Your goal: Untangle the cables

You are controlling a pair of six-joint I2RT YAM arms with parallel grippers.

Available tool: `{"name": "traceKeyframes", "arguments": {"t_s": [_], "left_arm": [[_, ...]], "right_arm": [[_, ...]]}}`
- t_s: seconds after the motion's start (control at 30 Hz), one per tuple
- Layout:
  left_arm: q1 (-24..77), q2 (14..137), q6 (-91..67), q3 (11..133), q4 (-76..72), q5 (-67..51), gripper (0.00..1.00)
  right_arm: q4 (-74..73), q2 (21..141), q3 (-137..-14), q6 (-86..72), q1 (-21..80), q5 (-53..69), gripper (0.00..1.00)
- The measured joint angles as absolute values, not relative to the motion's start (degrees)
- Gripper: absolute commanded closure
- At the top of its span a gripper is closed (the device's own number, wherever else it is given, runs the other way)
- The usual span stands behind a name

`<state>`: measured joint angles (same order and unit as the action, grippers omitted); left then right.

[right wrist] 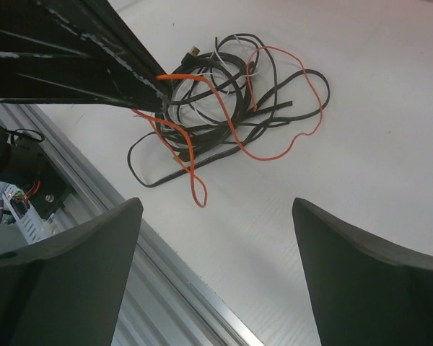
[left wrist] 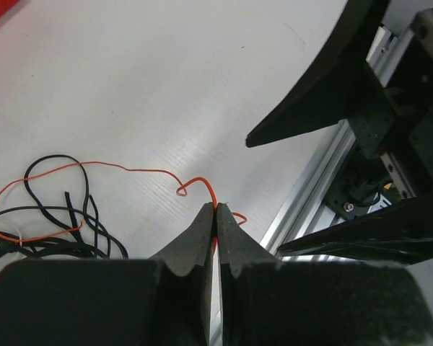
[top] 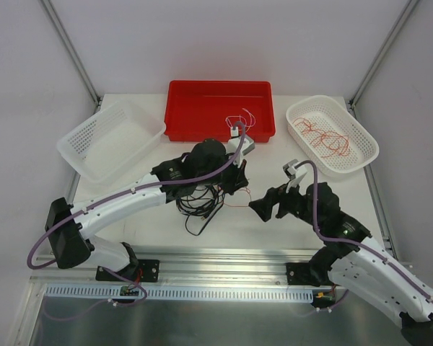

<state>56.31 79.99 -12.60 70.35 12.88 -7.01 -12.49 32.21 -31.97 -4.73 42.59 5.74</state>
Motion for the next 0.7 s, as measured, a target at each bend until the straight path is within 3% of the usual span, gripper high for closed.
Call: {"name": "traceKeyframes", "arguments": {"t_s": [0.3,0.4,0.5,0.6,0.63,0.7], "left_arm": [[57.49,75.48,-11.20,70.35,12.21,-7.84,1.00],[57.82,74.78,-11.11,70.35,12.23,-8.73,1.00],[58.11,74.04,-11.11,70.35,12.23,-9.06,1.00],[58.17,73.14,-11.09,70.35,12.23,-9.08,1.00],[58.17,72.86,-11.09,70.35,12.21,-9.06,1.00],[58.17,72.51,-11.07,70.35,12.23,-9.06,1.00]], "right_arm": [[-6.87,40.18,-34.09,-0.32,42.59,9.50,0.11],[-5.91,42.19,-35.48,1.50,42.59,9.58,0.15],[-4.75,44.03,-36.47,2.92,42.61,10.09,0.26],[-4.01,46.09,-37.10,4.08,42.61,11.70,0.43],[-3.73,46.63,-37.10,4.29,42.63,12.36,0.55],[-3.64,47.33,-37.10,4.43,42.63,13.34,0.67]]}}
